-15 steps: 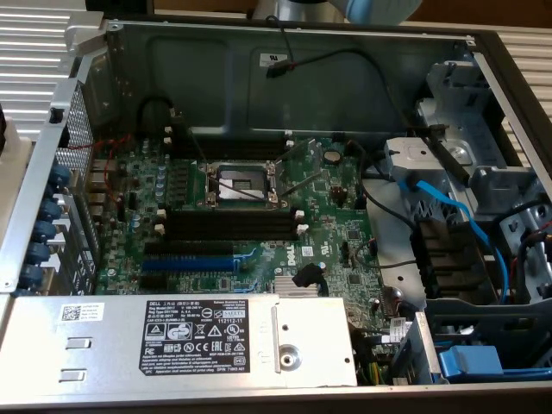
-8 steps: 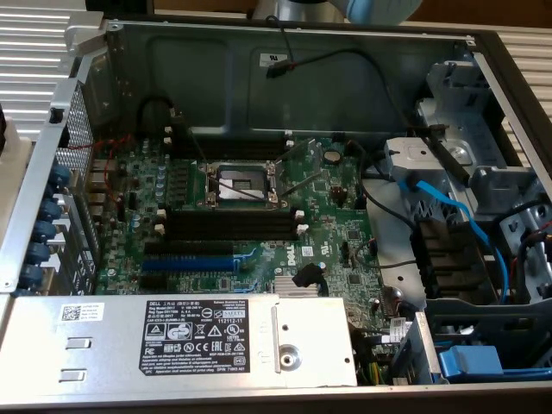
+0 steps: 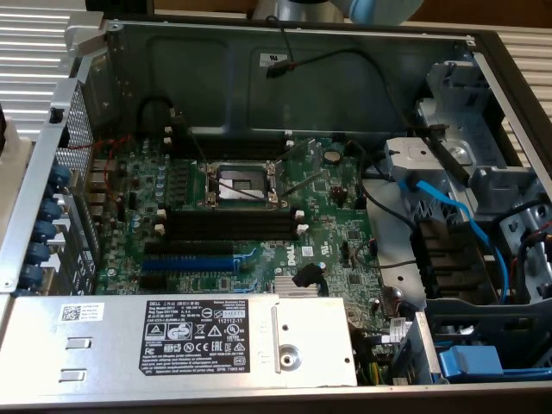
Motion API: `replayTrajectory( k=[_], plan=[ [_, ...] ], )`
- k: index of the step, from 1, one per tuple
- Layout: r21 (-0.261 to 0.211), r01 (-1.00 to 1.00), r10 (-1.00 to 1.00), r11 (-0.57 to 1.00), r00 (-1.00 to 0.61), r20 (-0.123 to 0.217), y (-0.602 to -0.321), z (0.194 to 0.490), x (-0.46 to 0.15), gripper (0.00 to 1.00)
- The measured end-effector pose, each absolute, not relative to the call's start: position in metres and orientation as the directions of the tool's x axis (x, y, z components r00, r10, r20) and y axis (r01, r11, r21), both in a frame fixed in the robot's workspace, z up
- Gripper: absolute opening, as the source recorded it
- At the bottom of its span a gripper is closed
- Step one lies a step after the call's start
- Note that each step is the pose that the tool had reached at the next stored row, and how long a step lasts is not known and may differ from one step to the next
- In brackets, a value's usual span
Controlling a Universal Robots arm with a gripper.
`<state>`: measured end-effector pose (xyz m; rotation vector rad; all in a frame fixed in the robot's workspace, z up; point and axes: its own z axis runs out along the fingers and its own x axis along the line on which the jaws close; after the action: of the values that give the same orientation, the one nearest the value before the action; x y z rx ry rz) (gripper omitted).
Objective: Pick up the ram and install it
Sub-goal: 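Pick up the ram and move it above insertion slot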
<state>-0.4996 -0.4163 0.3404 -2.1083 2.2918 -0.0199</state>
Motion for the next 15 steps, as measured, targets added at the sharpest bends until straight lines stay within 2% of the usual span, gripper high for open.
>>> replayTrajectory(
  k=[15],
  plan=[
    [-0.026,-0.993,-0.994,-0.112,0.112,-0.011,-0.421,0.313,-0.499,0.11]
  ],
)
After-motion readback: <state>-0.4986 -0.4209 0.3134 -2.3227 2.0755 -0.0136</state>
